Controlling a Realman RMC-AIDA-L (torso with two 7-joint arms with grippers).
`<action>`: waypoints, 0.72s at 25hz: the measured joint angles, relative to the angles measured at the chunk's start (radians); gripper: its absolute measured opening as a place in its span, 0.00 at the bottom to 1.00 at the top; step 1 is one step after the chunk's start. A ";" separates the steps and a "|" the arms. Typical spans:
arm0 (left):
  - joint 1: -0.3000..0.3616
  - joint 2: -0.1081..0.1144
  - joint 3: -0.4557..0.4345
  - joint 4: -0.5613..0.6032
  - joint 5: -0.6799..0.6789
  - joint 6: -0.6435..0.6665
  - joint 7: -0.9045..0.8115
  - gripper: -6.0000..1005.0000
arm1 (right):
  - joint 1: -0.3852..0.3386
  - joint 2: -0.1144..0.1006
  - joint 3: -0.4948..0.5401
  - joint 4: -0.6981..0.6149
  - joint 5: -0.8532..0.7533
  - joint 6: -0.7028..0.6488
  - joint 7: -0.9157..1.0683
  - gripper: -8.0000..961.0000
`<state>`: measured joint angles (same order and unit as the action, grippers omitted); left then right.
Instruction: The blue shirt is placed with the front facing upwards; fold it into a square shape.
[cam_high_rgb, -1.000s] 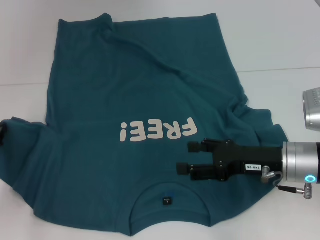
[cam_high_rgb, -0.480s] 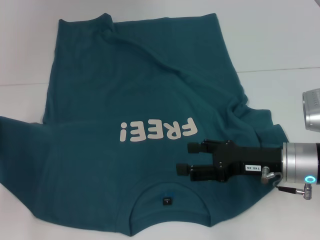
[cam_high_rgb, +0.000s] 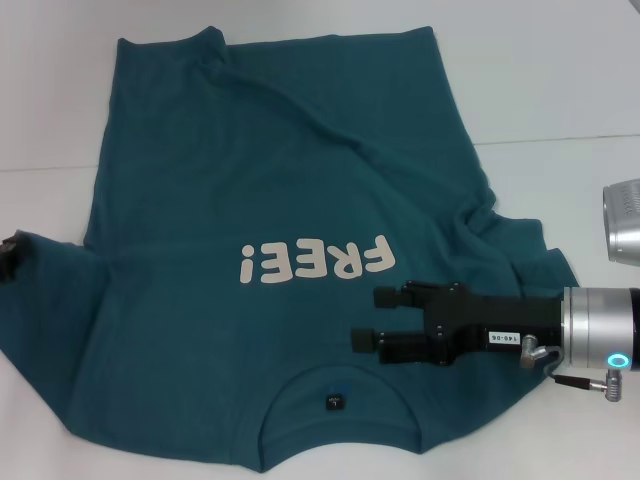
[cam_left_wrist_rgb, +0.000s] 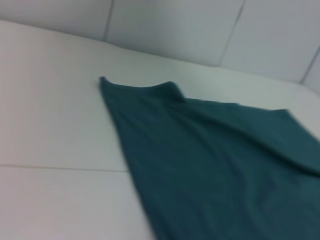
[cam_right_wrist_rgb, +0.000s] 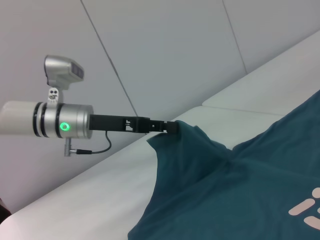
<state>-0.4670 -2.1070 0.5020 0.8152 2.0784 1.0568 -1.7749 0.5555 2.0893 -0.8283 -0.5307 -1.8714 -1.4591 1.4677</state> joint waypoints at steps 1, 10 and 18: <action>0.001 0.001 0.000 0.005 0.000 0.019 -0.017 0.01 | 0.000 0.000 0.000 0.000 0.000 0.001 0.000 0.95; -0.009 -0.001 0.000 0.014 -0.008 0.114 -0.135 0.02 | -0.002 0.000 -0.007 0.000 0.000 0.005 0.000 0.95; -0.038 -0.010 0.006 -0.059 -0.044 0.117 -0.155 0.02 | -0.002 0.000 -0.008 0.011 0.000 0.005 -0.006 0.95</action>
<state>-0.5050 -2.1170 0.5083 0.7564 2.0347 1.1739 -1.9294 0.5536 2.0892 -0.8365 -0.5199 -1.8716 -1.4539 1.4616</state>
